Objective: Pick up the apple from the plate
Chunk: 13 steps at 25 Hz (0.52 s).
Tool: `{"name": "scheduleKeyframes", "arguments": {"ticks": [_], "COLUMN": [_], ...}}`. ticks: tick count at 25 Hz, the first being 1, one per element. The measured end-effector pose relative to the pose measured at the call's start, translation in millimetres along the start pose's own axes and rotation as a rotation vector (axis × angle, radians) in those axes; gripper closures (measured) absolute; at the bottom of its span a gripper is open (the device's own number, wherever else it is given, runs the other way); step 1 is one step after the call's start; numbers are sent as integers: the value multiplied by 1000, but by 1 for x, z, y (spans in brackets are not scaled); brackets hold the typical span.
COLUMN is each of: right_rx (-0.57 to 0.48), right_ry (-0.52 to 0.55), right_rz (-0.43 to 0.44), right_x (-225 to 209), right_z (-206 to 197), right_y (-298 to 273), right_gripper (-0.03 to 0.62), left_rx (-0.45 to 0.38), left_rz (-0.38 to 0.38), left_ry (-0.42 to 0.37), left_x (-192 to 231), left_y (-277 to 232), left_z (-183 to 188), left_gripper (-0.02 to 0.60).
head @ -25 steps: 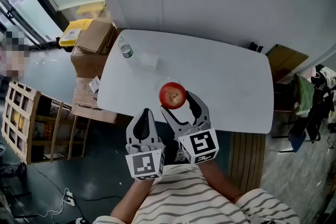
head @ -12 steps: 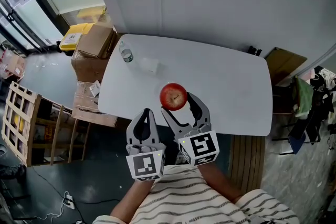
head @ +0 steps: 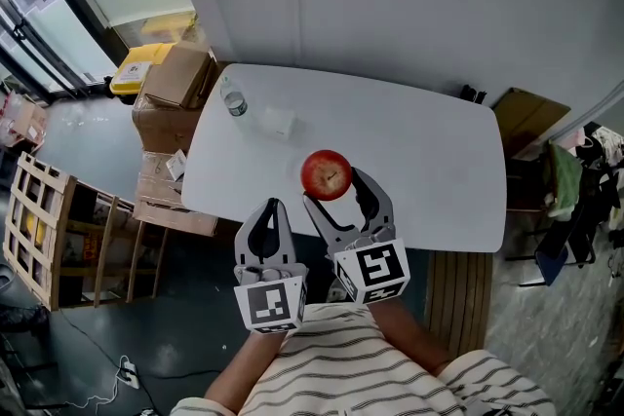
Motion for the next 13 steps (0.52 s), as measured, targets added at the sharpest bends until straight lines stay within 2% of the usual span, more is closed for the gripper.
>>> {"name": "scheduleKeyframes", "arguments": {"ticks": [13], "right_rx": [-11], "right_ry": [5], "right_rz": [4], "right_x": [-8], "right_z": [2], "right_y": [0], "right_gripper": [250], "left_rx": [-8], "left_rz": [-4], "left_ry": [-3], "left_x": [-9], "left_y": [-7], "left_z": [4], "left_gripper": [577]}}
Point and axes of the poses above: the fingertips, and each gripper's own axes: y backward along the fingers, x to its left, z out of its top, the point moved 3 cm from there along y, backward along the fingers, and after that the axes turned 1 degree about y, right-handed, at the moved point
